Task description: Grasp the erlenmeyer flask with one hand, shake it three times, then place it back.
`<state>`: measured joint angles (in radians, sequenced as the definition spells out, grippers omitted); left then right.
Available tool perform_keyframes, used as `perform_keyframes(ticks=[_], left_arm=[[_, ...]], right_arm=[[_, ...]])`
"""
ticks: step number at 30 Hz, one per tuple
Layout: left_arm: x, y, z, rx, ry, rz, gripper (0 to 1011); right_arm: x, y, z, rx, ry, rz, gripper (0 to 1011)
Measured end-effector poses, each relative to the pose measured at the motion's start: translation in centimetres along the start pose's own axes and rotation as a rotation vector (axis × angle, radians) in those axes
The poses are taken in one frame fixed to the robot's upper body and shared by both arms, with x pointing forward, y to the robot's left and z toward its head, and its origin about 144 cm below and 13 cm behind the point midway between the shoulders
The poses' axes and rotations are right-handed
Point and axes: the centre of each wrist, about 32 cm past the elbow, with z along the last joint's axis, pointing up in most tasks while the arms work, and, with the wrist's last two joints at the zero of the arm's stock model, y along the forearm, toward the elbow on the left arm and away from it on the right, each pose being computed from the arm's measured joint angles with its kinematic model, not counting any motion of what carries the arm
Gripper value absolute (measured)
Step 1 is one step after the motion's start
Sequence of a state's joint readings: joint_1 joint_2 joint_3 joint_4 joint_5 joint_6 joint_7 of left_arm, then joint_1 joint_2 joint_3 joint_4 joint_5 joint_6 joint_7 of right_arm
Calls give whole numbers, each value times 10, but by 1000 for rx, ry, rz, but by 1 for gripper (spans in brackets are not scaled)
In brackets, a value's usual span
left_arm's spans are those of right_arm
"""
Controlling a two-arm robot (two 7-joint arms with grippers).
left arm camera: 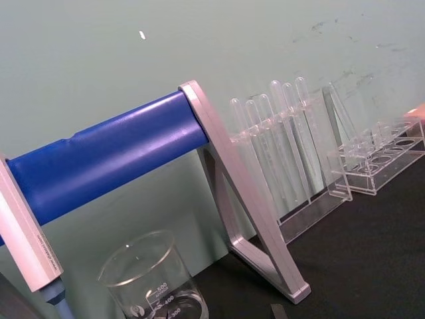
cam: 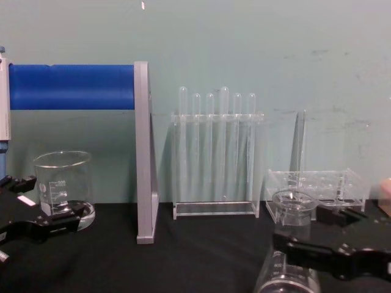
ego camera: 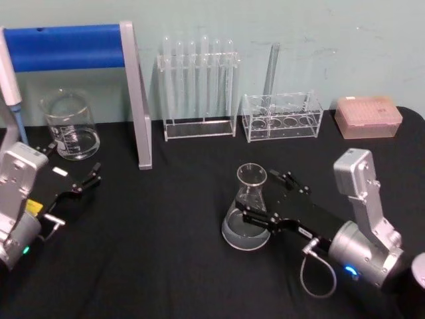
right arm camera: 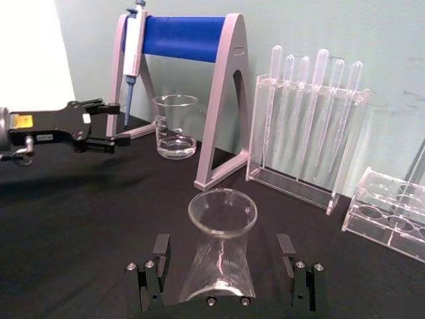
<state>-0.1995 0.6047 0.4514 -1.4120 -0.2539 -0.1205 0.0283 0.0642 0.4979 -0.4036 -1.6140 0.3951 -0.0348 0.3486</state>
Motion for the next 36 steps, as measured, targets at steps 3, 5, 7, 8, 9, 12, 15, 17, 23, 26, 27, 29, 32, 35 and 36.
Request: perform_keyframes(ticks=[3,5,7,8,9,12,15,17,23,26,27,29,32,35,36], left_arm=[[0,0,0,0,0,0,1001],[0,0,0,0,0,0,1001],[0,0,0,0,0,0,1001],[0,0,0,0,0,0,1001],[0,0,0,0,0,0,1001],[0,0,0,0,0,0,1001],[0,0,0,0,0,0,1001],[0,0,0,0,0,0,1001],[0,0,0,0,0,0,1001],[0,0,0,0,0,0,1001],[0,0,0,0,0,0,1001],[0,0,0,0,0,0,1001],[0,0,0,0,0,0,1001],[0,0,0,0,0,0,1001],[0,0,0,0,0,0,1001]], right_arm=[[1,8,0,-1,9,-7,1000],[1,13,0,-1,14,-10,1000],[1,16,0,-2,16,-13,1000],[1,19,-1,-3,17,-15,1000],[1,20,-1,-3,18,-16,1000],[1,25,-1,-1,21,-19,1000],[1,28,-1,0,22,-22,1000],[1,29,-1,1,21,-24,1000],[1,31,0,5,14,-28,1000],[1,31,0,5,13,-28,1000],[1,31,0,5,13,-28,1000],[1,31,0,5,13,-28,1000],[1,30,0,5,13,-28,1000],[1,30,0,5,14,-27,1000],[1,30,0,5,14,-27,997]])
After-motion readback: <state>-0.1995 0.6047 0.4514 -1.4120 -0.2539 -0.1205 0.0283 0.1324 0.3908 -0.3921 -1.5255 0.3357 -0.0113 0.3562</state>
